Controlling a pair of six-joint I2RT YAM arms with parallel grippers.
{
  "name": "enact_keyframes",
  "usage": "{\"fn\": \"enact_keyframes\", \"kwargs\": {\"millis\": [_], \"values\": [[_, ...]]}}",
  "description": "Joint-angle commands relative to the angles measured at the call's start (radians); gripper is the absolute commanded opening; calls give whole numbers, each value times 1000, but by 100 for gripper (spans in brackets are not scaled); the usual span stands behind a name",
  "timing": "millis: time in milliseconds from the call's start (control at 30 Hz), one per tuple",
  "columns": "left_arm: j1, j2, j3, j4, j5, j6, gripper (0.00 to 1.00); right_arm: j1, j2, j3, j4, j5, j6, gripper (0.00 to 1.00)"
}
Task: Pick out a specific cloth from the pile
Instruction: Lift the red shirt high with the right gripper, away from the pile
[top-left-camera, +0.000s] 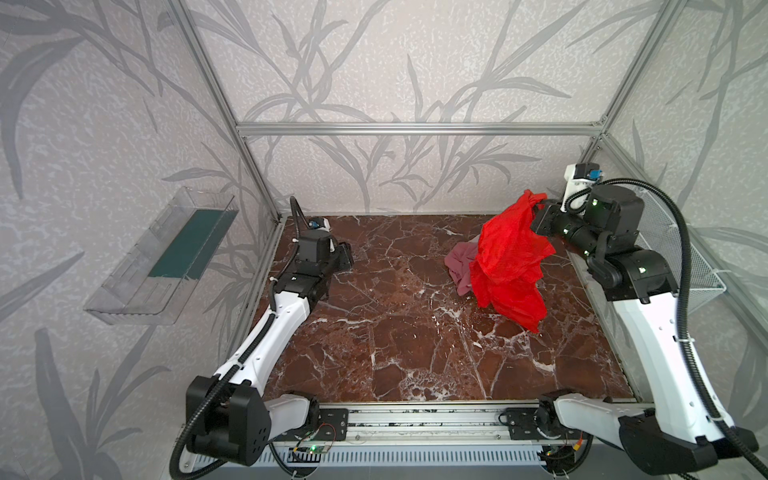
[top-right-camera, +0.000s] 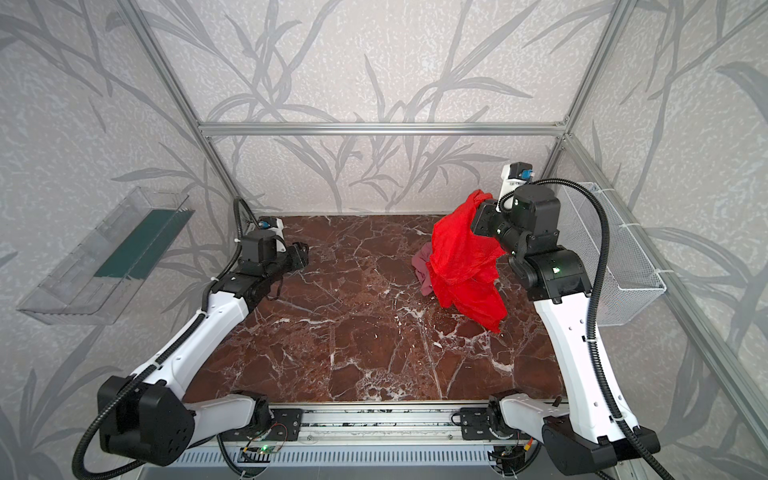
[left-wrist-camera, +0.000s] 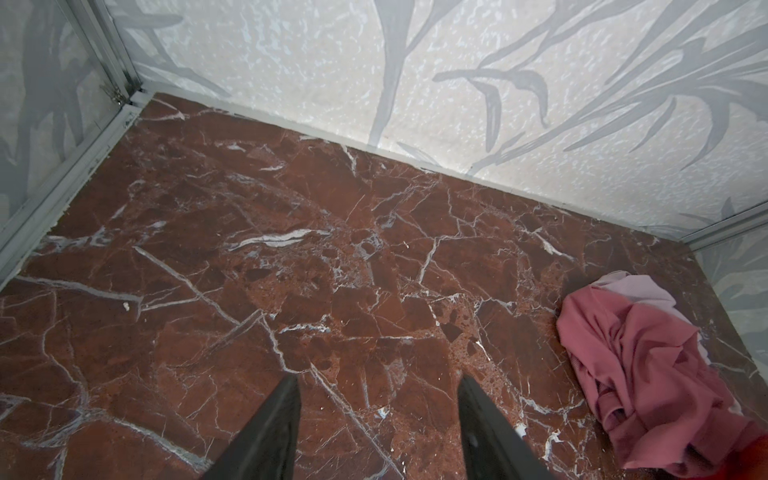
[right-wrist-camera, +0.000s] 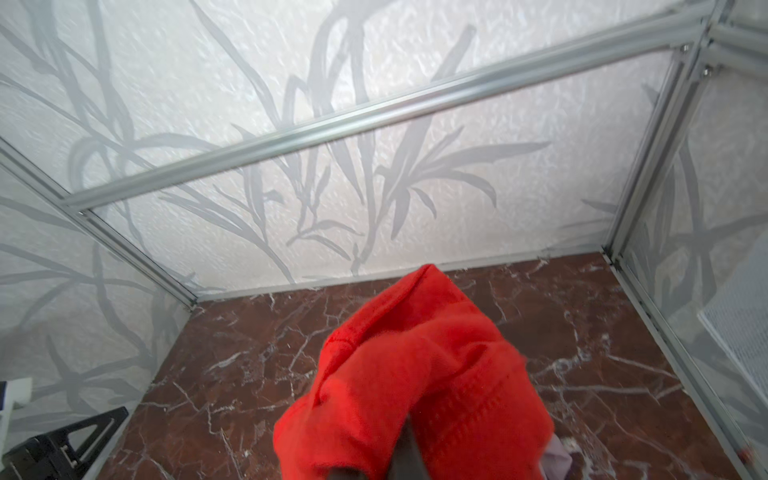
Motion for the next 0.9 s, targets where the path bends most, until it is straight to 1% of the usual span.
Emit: {"fn": "enact_keyframes", "kwargs": {"millis": [0, 167, 300, 433, 533, 567, 633, 767, 867], "values": [[-15, -40, 66, -112, -13, -8, 58, 2, 37, 122, -23, -100, -7, 0], [-26, -86, 115, -190, -15, -10, 58, 50, 118, 328, -101, -150, -22, 0], [-28, -130, 154, -249, -10, -10, 59, 126, 217, 545, -183, -171, -43, 0], [-30, -172, 186, -305, -4, -7, 58, 224, 364, 853, -304, -184, -68, 0], [-30, -203, 208, -349, -6, -1, 59, 255, 479, 1069, -362, -251, -32, 0], [-30, -212, 214, -362, -8, 1, 59, 262, 503, 1105, -365, -271, -20, 0], [-30, -242, 219, -383, -18, 4, 59, 287, 539, 1113, -331, -311, 6, 0], [-30, -298, 233, -427, -39, 13, 59, 333, 540, 1026, -232, -356, 37, 0], [-30, -324, 249, -467, -43, 21, 59, 376, 575, 1016, -202, -361, 41, 0]]}}
